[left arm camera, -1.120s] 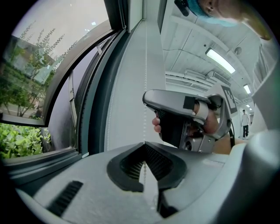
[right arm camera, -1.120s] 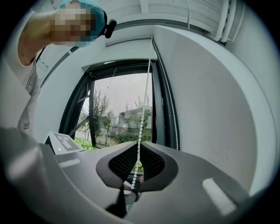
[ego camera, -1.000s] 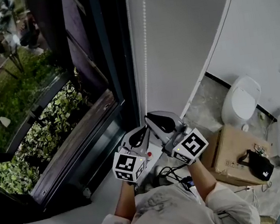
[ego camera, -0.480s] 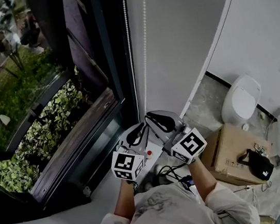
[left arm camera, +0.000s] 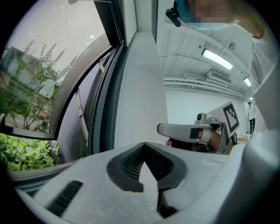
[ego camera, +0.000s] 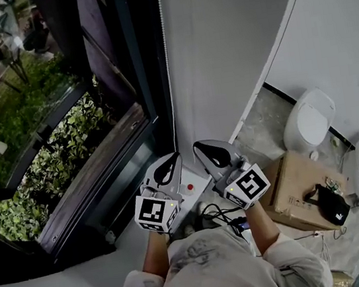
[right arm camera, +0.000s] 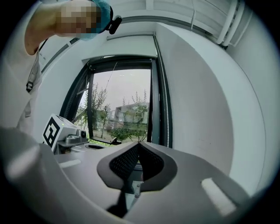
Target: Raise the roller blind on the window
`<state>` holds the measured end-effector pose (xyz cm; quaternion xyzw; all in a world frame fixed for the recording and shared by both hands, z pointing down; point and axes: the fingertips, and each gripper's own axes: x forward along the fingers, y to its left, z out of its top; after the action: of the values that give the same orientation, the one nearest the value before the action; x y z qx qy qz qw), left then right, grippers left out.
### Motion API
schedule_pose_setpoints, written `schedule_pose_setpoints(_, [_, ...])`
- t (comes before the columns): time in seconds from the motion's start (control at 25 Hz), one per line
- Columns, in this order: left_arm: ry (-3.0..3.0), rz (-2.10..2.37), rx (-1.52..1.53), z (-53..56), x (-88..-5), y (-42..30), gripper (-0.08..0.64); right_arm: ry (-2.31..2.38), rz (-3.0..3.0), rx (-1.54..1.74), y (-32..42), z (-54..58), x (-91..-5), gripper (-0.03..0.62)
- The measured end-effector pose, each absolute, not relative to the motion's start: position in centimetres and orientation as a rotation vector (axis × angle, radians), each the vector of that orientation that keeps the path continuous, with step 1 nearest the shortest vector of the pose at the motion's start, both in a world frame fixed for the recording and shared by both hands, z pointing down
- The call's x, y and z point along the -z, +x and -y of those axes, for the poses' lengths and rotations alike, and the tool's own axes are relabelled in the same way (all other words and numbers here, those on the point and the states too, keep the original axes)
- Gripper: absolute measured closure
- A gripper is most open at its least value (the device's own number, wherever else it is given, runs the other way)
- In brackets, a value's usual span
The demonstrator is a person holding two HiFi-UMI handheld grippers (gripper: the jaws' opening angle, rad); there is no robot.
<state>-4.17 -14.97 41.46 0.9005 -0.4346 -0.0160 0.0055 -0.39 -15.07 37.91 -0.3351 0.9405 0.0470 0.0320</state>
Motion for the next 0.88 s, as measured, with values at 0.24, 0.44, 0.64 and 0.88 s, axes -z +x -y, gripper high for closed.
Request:
schedule_pose_setpoints(0.24, [2.817,1.375,0.054,13.8,-41.7,-5.2,0.555,-1.054,-2.908,-0.094,0.3,13.8,-39.6,0.583])
schedule_pose_setpoints(0.44, [2.797,1.384,0.056,12.9,-42.8,-5.9,0.555,-1.066,-2.918,-0.037,0.6,12.8,-41.4,0.583])
schedule_pose_setpoints(0.64, [2.776,1.379,0.062,12.2,-43.5,-5.9,0.555,-1.088,-2.937,-0.05,0.4,12.1,-42.8,0.584])
schedule_pose_setpoints(0.88, [2.782,1.365,0.048,11.9,-43.6,-5.6,0.555,-1.111,-2.933,-0.041,0.3,12.2,-43.1,0.584])
